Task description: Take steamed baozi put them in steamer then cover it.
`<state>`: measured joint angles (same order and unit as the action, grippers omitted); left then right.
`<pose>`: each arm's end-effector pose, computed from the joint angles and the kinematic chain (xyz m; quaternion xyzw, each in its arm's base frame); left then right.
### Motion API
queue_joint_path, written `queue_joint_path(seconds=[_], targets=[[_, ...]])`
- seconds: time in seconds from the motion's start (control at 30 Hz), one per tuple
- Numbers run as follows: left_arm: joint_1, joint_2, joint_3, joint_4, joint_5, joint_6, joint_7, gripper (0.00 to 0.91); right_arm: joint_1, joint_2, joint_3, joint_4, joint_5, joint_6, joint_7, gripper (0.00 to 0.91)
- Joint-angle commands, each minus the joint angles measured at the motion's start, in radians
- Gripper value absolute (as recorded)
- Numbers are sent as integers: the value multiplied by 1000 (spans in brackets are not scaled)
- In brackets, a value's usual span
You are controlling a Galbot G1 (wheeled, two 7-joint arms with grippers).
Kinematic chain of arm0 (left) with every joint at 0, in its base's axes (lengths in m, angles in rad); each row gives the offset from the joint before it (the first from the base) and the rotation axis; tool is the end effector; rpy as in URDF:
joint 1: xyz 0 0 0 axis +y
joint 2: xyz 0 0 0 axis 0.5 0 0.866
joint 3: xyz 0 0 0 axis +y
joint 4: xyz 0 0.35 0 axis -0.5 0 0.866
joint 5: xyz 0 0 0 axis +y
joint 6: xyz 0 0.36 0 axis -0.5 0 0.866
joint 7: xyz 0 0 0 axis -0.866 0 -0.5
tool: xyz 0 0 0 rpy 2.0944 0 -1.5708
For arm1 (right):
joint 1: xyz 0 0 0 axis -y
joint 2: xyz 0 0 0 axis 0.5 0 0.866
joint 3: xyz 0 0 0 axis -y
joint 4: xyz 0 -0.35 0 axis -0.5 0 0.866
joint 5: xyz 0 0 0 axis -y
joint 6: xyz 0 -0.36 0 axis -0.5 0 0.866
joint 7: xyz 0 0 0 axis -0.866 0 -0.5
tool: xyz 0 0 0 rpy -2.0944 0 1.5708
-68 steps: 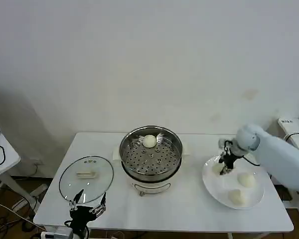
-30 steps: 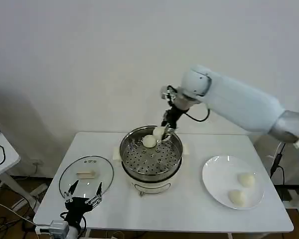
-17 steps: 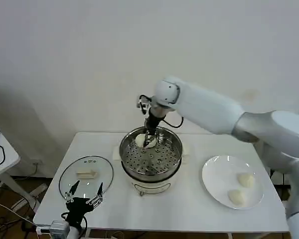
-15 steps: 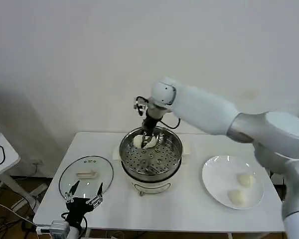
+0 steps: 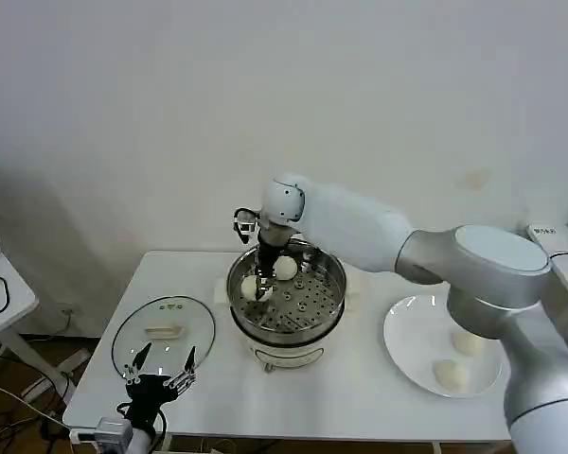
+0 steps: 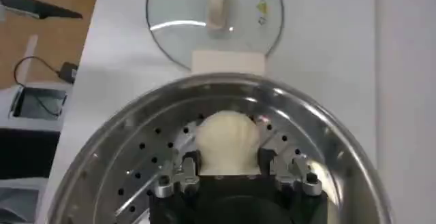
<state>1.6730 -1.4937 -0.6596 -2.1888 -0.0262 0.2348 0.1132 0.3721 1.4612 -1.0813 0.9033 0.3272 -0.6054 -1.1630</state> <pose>0.1548 0.0506 -0.2821 -0.0168 -0.9915 -0.0468 0.1205 0.5920 0.2182 -0.1001 0.5789 -0.5399 0.4683 0.3925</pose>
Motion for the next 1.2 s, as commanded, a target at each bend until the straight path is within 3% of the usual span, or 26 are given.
queue_joint_path(seconds=[0.03, 0.17, 0.27, 0.57, 0.73, 0.87, 1.03, 1.2], targets=[[-5, 1, 0, 6, 0, 1, 0, 907, -10, 19, -9, -13, -9, 0, 2, 564], [-6, 0, 2, 9, 0, 0, 0, 907, -12, 18, -14, -14, -19, 2, 0, 564], [-7, 1, 3, 11, 0, 0, 1, 907, -17, 18, -14, -15, -25, 3, 3, 907], [-10, 1, 3, 13, -1, 0, 0, 907, -14, 13, -10, -8, -19, 2, 7, 907], [-12, 0, 5, 22, 0, 1, 1, 907, 13, -32, -15, 49, 0, -7, 9, 907], [-15, -7, 14, 25, 0, 1, 2, 907, 59, -129, -24, 163, 27, -17, 10, 907], [-20, -7, 18, 32, 0, 1, 4, 907, 142, -274, -36, 301, 26, 12, -26, 907], [-16, 2, -3, 20, -11, 6, 6, 907, 196, -432, -35, 372, 35, 26, -14, 907]])
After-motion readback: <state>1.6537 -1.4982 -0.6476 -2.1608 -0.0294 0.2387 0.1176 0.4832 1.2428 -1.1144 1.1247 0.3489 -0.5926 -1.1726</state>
